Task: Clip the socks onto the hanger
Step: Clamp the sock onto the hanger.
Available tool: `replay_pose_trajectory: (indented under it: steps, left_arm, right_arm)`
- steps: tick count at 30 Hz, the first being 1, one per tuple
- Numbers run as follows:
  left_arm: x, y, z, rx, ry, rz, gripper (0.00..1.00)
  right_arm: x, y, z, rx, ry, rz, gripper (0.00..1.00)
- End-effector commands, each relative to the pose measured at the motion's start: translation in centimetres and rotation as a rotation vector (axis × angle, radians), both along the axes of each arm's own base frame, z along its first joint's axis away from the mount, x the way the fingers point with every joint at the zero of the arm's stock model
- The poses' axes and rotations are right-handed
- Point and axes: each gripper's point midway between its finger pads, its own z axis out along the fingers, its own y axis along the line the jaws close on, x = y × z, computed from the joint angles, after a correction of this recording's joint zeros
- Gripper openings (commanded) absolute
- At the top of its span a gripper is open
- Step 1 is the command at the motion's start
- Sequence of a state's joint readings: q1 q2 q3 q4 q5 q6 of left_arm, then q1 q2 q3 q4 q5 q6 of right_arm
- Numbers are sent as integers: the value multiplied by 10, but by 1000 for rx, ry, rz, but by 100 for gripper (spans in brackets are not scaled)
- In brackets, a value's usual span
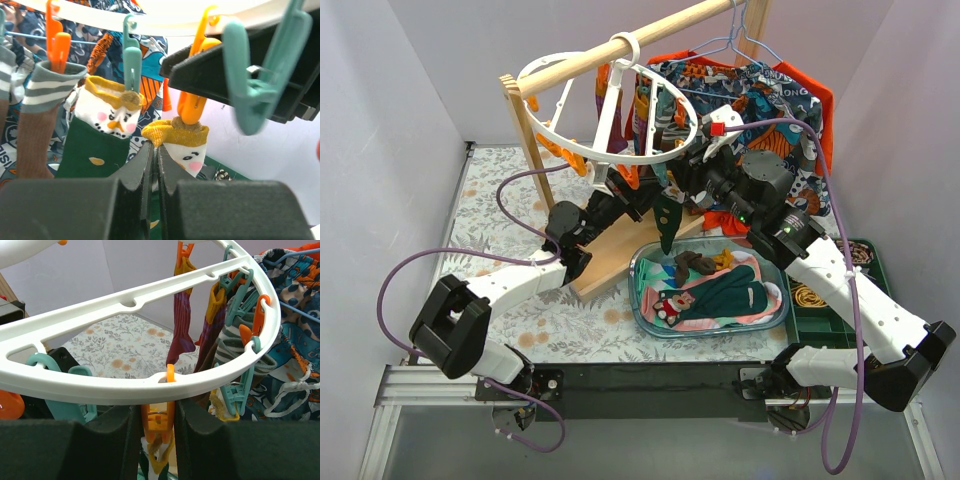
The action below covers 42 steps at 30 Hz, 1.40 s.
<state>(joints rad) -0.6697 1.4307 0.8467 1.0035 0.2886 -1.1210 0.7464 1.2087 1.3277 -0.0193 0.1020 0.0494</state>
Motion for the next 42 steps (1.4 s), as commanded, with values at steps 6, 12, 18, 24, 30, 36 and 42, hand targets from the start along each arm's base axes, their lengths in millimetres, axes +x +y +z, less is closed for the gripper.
replay_pose_trajectory:
  steps: [6,12,18,24,30,36,42]
  left_arm:
    - [4,14,28,-61,-27,43,0]
    - [6,14,29,-68,-22,47,0]
    - [6,15,37,-89,-29,44,0]
    - [7,16,40,-107,-21,44,0]
    - [6,14,43,-119,-20,29,0]
    - [3,13,46,-135,-16,7,0]
    - [2,12,49,-143,-13,-1,0]
  right_arm:
    - [-2,-1,18,53,-39,10,1]
    - [-2,1,17,57,-34,21,1]
    - [-2,2,15,53,-27,24,1]
    - [-2,6,13,54,-17,45,1]
    - [-3,7,12,55,-12,53,1]
    - [-2,6,11,53,-10,50,1]
    - [-2,4,8,51,-8,46,2]
